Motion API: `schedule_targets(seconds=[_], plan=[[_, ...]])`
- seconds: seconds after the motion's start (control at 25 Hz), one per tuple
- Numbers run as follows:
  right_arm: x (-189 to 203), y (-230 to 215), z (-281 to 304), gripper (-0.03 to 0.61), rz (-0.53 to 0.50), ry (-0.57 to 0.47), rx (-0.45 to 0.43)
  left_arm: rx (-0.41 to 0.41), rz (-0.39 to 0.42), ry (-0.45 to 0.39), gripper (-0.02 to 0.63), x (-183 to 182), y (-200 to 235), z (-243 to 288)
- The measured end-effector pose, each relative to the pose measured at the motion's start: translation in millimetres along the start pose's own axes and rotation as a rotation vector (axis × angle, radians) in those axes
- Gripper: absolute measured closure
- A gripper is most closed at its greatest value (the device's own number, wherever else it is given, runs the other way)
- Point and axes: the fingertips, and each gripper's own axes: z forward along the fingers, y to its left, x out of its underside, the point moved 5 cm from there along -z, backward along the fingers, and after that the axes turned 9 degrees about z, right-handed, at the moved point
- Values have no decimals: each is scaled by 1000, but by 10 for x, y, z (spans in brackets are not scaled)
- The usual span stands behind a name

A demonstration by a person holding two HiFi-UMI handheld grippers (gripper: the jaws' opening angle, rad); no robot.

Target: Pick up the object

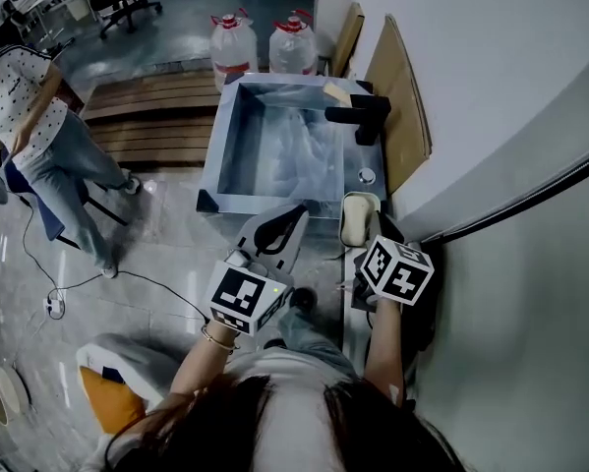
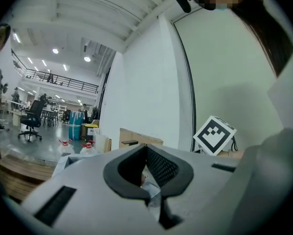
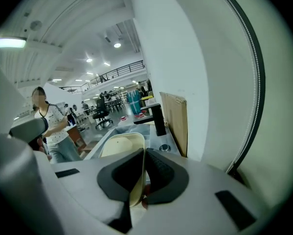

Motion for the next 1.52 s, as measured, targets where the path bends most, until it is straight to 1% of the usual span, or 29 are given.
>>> schedule_targets(seconds=[0.28,0.56,0.88,1.12,1.52], plan=[[50,168,-382,545,-2,-37,-28,0,13,-29,604,-93,-147,-302],[89,342,-814,545,-12,-73,-49,-2,25,-43,604,-183,-321,-652],[221,483,-1248,545,-23,-105,-72,-12,47,-53,604,-229,-522,-1027],[332,573,-1513,545,-21,-125,-93,-16,52,-66,604,-253,-651,-1280],[502,816,-1893,545,-43,-144,-104,-12,74,-73,604,-263,-795,-1734]])
